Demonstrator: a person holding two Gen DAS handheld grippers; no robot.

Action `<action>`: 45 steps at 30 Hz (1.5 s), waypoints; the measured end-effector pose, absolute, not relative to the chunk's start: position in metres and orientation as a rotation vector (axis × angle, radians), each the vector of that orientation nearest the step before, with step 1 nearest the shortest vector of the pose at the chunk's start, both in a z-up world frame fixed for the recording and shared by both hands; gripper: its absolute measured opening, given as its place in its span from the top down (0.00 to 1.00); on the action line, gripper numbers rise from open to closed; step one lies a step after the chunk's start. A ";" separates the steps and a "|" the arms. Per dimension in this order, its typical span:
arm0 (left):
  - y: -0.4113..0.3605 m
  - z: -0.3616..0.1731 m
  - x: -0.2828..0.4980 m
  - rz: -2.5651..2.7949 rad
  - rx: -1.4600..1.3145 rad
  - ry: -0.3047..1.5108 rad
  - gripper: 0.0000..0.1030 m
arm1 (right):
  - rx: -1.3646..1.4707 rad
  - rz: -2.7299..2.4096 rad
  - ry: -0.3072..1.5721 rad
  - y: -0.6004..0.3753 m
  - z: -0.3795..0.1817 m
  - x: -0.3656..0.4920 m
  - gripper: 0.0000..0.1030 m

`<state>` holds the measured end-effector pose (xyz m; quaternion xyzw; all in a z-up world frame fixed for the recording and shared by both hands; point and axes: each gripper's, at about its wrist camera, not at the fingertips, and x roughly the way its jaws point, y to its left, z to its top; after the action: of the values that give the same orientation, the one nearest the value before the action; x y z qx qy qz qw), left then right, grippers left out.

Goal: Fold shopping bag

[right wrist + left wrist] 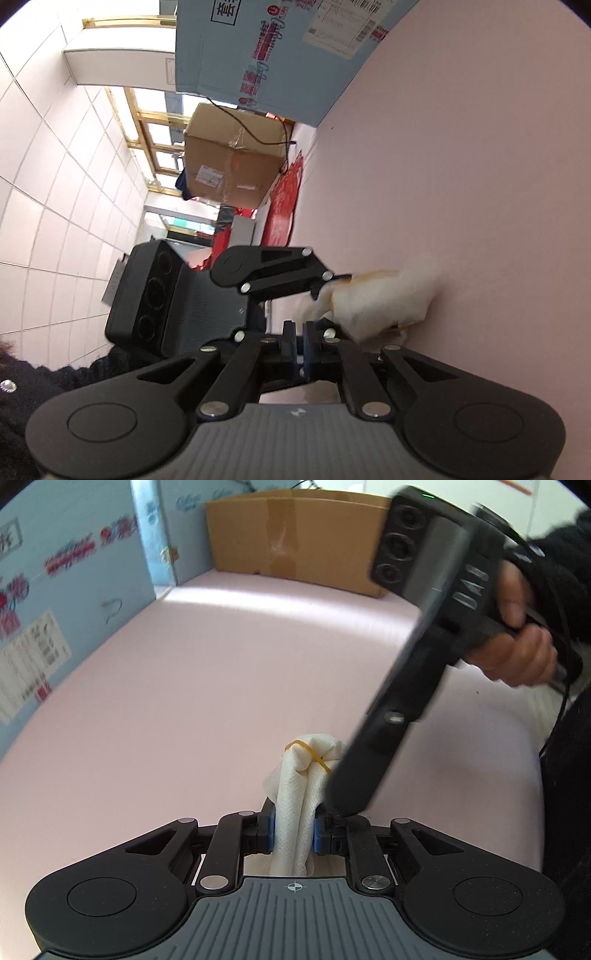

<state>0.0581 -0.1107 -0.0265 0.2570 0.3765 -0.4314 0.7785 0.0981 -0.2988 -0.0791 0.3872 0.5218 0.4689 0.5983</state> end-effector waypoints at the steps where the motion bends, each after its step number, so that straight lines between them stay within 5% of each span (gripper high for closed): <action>1: -0.113 -0.026 0.054 -0.928 0.585 0.792 0.85 | 0.923 1.085 1.223 -0.296 -0.081 0.101 0.95; 8: -0.123 -0.024 0.034 -0.855 0.669 0.732 0.86 | 0.938 1.074 1.211 -0.287 -0.068 0.112 0.94; 12: -0.119 -0.024 0.035 -0.860 0.654 0.719 0.85 | 0.701 0.986 1.111 -0.301 -0.028 0.105 0.67; 18: -0.139 -0.021 0.021 -0.866 0.885 0.650 0.85 | 0.147 0.907 1.070 -0.309 -0.001 0.096 0.70; 30: -0.157 -0.041 -0.003 -0.943 1.281 0.496 0.90 | -0.061 1.017 1.033 -0.280 -0.010 0.087 0.76; 42: -0.146 -0.047 0.001 -0.964 1.262 0.461 0.92 | -0.052 1.086 1.059 -0.237 -0.024 0.110 0.79; 45: -0.127 -0.034 0.018 -0.981 1.041 0.508 0.87 | -0.185 1.118 1.057 -0.217 -0.024 0.112 0.74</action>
<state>0.0184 -0.1274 -0.0337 0.4718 0.2301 -0.4447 0.7258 0.1122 -0.2174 -0.0235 -0.0836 0.4772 0.5046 0.7146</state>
